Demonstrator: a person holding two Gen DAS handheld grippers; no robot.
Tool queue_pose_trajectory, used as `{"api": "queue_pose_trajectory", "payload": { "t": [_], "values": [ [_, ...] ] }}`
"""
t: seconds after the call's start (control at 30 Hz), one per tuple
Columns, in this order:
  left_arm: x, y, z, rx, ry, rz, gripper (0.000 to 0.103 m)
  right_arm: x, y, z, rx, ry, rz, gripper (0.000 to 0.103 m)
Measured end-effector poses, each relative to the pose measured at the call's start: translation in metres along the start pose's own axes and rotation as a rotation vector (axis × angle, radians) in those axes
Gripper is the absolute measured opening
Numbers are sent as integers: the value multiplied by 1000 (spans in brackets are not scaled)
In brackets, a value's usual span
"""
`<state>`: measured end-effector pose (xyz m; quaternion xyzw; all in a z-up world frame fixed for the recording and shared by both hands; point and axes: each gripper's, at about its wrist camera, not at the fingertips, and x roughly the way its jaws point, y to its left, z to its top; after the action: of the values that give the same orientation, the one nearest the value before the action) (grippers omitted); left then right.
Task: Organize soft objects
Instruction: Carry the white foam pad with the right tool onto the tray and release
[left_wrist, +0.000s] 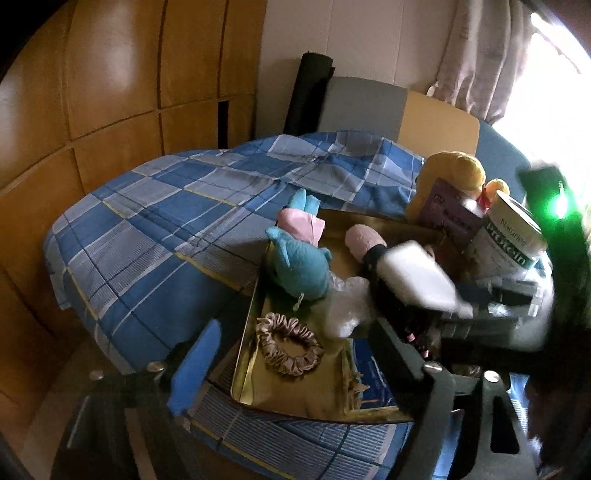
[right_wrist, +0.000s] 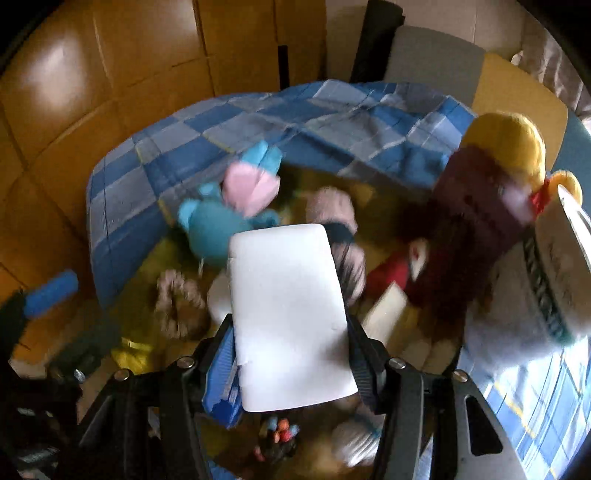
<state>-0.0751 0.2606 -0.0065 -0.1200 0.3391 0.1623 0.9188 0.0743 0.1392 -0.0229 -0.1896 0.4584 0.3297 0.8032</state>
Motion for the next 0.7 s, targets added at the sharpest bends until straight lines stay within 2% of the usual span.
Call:
{"api": "queue_pose_trajectory", "payload": {
  "t": [0.07,0.2,0.33,0.47,0.57,0.6,0.7],
  "values": [
    [-2,-2,1,8,-12,6,85,6,3,-9,-15,12,-53,57],
    [-5,-9,3,26,-23,4,89,24,0,-16,2,40,-91,57],
    [-8,-14,4,35,-35,8,99,30,-8,-14,49,27,-79,59],
    [-12,-20,6,42,-49,16,101,28,-11,-18,50,23,-60,65],
    [-14,-23,6,48,-51,26,103,14,-13,-23,75,-31,-54,72],
    [-14,-25,7,51,-50,26,103,7,-14,-24,87,-57,-46,79],
    [-16,-32,7,65,-56,28,103,-18,-18,-32,124,-138,-50,82]
  ]
}}
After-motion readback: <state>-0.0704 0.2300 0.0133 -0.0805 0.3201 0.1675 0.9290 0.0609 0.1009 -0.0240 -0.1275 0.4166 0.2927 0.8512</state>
